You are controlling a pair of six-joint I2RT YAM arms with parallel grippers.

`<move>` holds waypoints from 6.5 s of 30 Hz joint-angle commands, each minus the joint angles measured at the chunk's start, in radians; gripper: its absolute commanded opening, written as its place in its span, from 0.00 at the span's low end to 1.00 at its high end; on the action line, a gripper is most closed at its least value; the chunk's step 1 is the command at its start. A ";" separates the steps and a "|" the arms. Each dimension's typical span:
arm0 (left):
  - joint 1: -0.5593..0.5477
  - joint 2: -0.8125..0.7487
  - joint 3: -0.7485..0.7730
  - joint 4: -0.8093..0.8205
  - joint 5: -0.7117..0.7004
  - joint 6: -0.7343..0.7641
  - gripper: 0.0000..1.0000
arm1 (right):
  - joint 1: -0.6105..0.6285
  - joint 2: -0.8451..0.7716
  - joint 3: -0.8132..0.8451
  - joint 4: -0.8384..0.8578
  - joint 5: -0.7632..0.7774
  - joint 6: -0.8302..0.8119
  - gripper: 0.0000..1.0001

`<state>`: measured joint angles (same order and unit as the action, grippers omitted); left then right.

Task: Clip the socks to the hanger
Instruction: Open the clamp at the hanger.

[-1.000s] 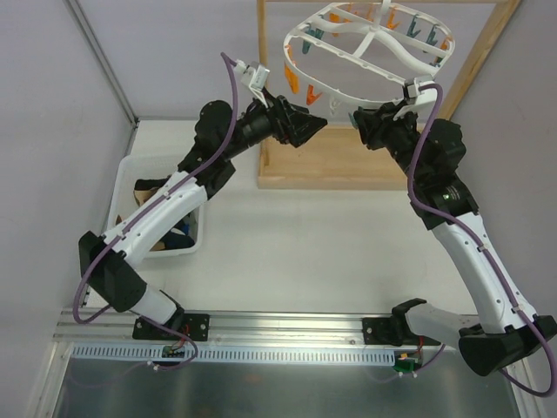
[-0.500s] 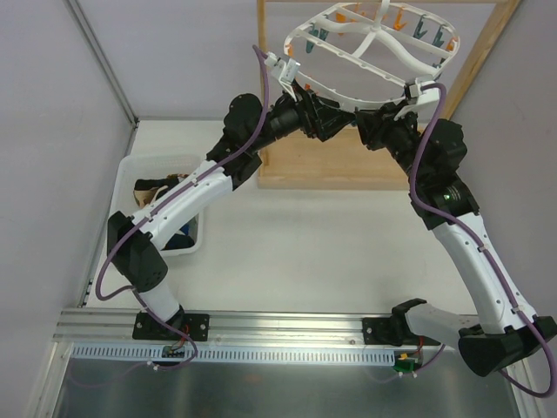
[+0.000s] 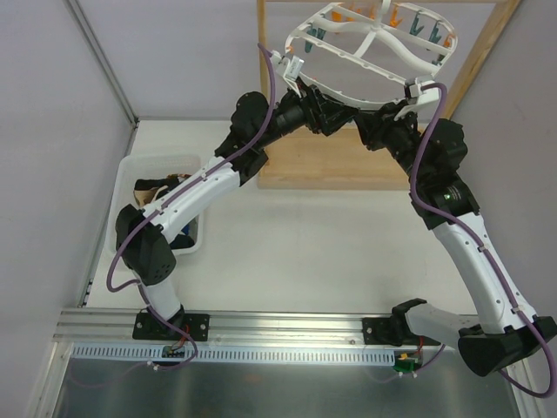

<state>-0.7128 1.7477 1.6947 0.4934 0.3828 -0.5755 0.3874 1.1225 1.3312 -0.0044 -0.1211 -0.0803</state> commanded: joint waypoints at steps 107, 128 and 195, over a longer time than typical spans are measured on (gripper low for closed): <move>-0.372 0.067 -0.250 0.597 -0.871 0.941 0.00 | 0.065 0.016 0.220 -0.315 0.270 0.203 0.56; -0.373 0.070 -0.256 0.599 -0.892 0.967 0.00 | 0.143 0.112 0.286 -0.286 0.327 0.225 0.57; -0.080 -0.183 -0.510 0.516 -0.128 0.140 0.47 | 0.071 0.102 0.229 -0.189 0.080 0.226 0.06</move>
<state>-0.7868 1.5524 1.1400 0.9489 0.1448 -0.3565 0.4644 1.2518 1.5581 -0.2657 0.0265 0.1234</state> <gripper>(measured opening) 0.468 0.316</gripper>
